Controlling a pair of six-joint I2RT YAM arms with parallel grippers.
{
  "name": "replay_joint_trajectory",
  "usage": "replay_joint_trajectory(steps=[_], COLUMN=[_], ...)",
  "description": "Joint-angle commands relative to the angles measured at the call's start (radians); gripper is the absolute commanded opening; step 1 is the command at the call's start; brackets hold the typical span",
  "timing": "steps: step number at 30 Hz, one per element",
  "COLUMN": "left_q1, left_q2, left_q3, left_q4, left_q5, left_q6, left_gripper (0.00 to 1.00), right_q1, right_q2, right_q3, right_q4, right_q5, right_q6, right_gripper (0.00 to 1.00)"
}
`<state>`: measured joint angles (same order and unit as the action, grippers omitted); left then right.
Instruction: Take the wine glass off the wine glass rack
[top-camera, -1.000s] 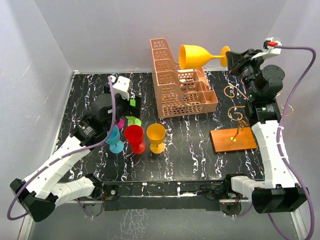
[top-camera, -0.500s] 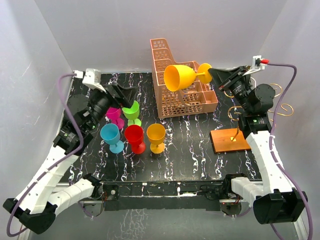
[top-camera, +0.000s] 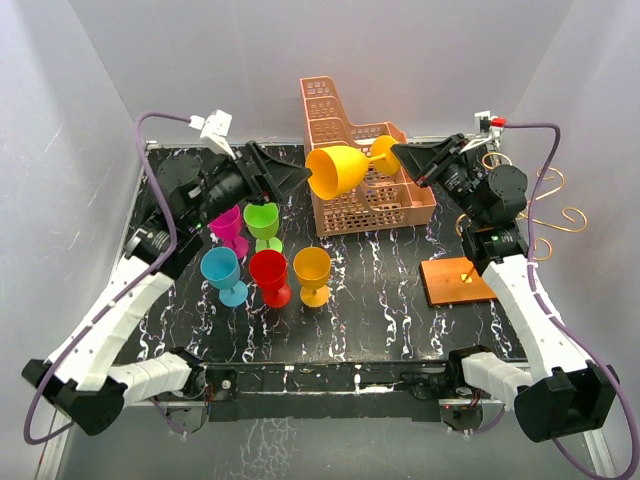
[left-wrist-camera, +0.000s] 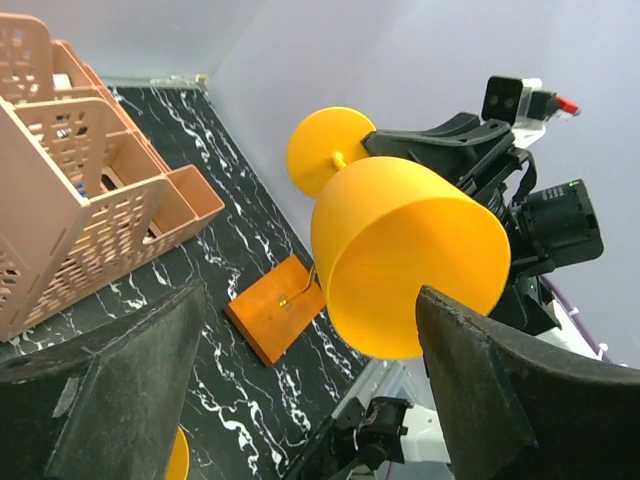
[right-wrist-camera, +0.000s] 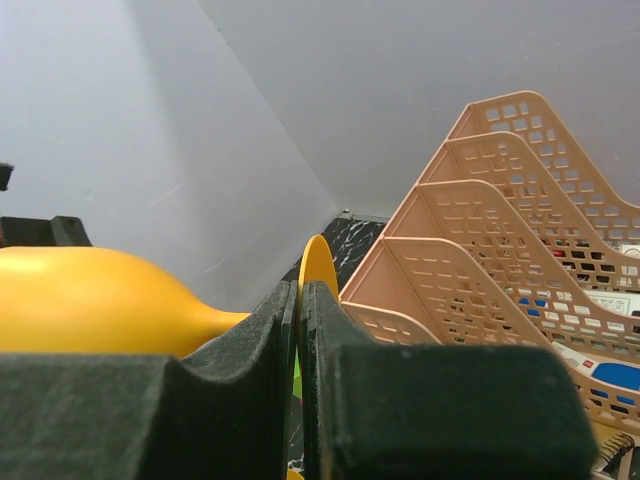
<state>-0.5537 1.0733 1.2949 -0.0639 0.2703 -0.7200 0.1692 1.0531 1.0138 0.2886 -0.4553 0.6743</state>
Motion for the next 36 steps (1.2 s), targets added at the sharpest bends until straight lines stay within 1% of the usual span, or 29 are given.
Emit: replay_joint_trajectory(steps=[1,7,8,10,16,17,18,20,22,24,26,28,32,36], left_q1=[0.000,0.001,0.000,0.000,0.000,0.001,0.000,0.000,0.000,0.001,0.000,0.000,0.000,0.000], left_q2=[0.058,0.144,0.150,0.152,0.151,0.152,0.152,0.148,0.140,0.129,0.116,0.102,0.102,0.075], left_q3=[0.091,0.147,0.152,0.154,0.160,0.164,0.170,0.186,0.205,0.227,0.250,0.266,0.324,0.350], left_q4=[-0.004,-0.113,-0.136,-0.176,-0.244,-0.257,-0.271,-0.306,-0.345,-0.390,-0.440,-0.480,-0.594,-0.679], left_q5=[0.109,0.149,0.139,0.111,0.063,0.055,0.046,0.021,-0.014,-0.062,-0.117,-0.166,-0.223,-0.319], left_q6=[-0.029,0.011,0.021,0.036,0.056,0.065,0.074,0.093,0.117,0.149,0.181,0.206,0.244,0.255], left_gripper=[0.80,0.58,0.53,0.37,0.02,0.00,0.00,0.00,0.00,0.00,0.00,0.00,0.00,0.00], right_q1=[0.022,0.045,0.048,0.054,0.067,0.067,0.069,0.070,0.069,0.070,0.070,0.070,0.069,0.071], right_q2=[0.002,0.010,0.011,0.008,0.002,0.001,-0.002,-0.012,-0.025,-0.042,-0.057,-0.068,-0.085,-0.106], right_q3=[0.030,0.025,0.026,0.023,0.006,0.003,0.001,-0.006,-0.016,-0.025,-0.032,-0.035,-0.045,-0.055], right_q4=[0.050,0.053,0.050,0.045,0.036,0.034,0.033,0.022,0.022,0.022,0.022,0.018,0.018,0.019], right_q5=[0.009,0.009,0.009,0.017,0.038,0.042,0.050,0.073,0.097,0.129,0.154,0.172,0.192,0.210], right_q6=[-0.024,-0.032,-0.038,-0.049,-0.076,-0.082,-0.090,-0.103,-0.122,-0.142,-0.166,-0.182,-0.201,-0.222], right_gripper=[0.08,0.08,0.08,0.08,0.08,0.08,0.10,0.25,0.43,0.55,0.64,0.69,0.77,0.82])
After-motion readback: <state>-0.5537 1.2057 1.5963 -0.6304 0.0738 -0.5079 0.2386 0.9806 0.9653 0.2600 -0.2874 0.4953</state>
